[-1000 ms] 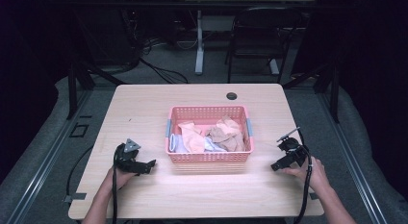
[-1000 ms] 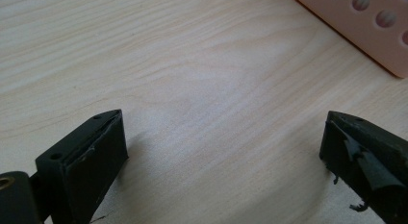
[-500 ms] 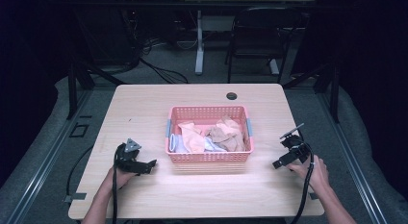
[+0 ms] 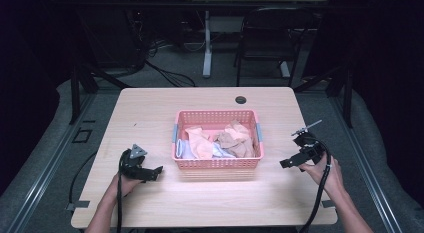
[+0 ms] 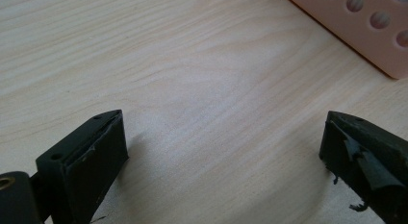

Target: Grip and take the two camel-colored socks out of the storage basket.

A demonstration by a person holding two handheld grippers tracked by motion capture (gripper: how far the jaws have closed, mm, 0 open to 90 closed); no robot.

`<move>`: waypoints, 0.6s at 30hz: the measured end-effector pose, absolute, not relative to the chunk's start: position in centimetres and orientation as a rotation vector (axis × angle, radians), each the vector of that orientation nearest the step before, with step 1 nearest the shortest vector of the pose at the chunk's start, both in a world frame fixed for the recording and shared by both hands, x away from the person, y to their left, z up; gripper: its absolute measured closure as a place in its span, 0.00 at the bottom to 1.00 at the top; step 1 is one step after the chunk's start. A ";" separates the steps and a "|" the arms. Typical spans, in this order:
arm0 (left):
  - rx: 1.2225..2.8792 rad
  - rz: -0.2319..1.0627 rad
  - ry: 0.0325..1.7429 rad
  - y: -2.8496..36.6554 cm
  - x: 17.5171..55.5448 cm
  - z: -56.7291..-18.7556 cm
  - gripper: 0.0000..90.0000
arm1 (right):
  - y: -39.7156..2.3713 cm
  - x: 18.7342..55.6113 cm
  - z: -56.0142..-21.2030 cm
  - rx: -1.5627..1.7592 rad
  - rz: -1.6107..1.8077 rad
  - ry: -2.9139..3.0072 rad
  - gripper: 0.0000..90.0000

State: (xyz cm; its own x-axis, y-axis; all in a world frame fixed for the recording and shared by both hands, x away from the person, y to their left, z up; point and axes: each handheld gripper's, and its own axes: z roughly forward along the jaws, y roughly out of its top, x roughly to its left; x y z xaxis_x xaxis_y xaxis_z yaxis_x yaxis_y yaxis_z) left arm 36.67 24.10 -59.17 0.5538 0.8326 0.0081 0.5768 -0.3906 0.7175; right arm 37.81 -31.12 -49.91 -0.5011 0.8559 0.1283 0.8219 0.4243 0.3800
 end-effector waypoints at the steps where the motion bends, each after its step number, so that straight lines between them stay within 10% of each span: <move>1: 2.114 0.486 1.128 24.1 36.7 -59.2 0.03 | -30.9 37.8 -49.7 1.514 0.614 2.578 0.00; 18: 2.113 0.490 1.130 24.1 36.6 -59.2 0.03 | -28.1 37.3 -45.9 1.382 0.719 2.569 0.00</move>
